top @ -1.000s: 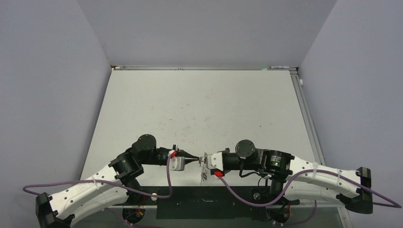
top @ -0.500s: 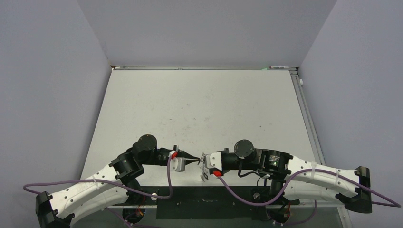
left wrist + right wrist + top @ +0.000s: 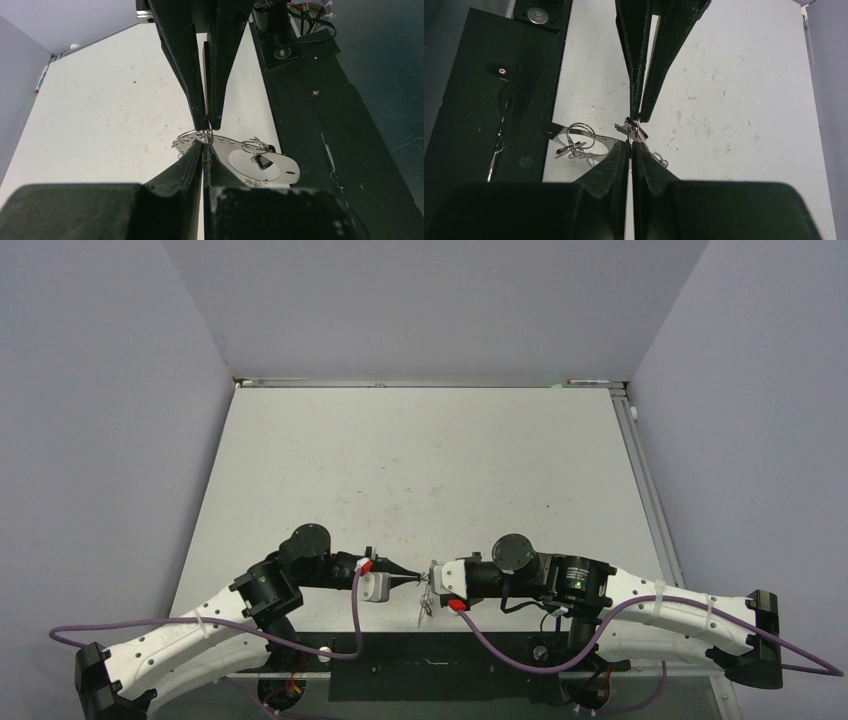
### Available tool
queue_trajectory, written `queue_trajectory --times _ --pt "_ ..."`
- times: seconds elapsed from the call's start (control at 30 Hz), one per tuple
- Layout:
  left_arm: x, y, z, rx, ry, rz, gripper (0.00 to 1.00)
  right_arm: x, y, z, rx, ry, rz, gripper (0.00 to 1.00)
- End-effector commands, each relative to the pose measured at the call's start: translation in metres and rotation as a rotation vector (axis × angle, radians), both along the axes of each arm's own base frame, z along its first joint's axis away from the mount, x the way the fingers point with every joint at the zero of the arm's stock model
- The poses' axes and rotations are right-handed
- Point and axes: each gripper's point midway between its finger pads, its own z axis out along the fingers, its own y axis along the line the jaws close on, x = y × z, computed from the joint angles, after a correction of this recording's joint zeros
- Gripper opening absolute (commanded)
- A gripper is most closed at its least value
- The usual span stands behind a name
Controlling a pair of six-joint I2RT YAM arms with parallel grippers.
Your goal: Put the keys on the keyring
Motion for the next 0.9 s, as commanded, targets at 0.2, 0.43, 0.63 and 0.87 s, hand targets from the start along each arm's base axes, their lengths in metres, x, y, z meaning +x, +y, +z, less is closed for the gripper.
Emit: queue_trajectory --times 0.2,0.43,0.63,0.87 --pt "-0.011 -0.003 0.005 -0.018 -0.006 -0.058 0.00 0.001 0.011 0.030 0.103 -0.018 0.003 0.05" --pt "-0.010 -0.003 0.004 -0.012 -0.007 -0.053 0.00 0.003 0.010 0.033 0.111 -0.025 -0.015 0.05" --pt "-0.010 -0.003 0.003 -0.009 -0.007 -0.054 0.00 0.005 0.008 0.036 0.121 -0.033 -0.028 0.05" --pt "-0.010 -0.003 0.002 -0.005 -0.007 -0.051 0.00 0.006 0.006 0.039 0.131 -0.040 -0.037 0.05"
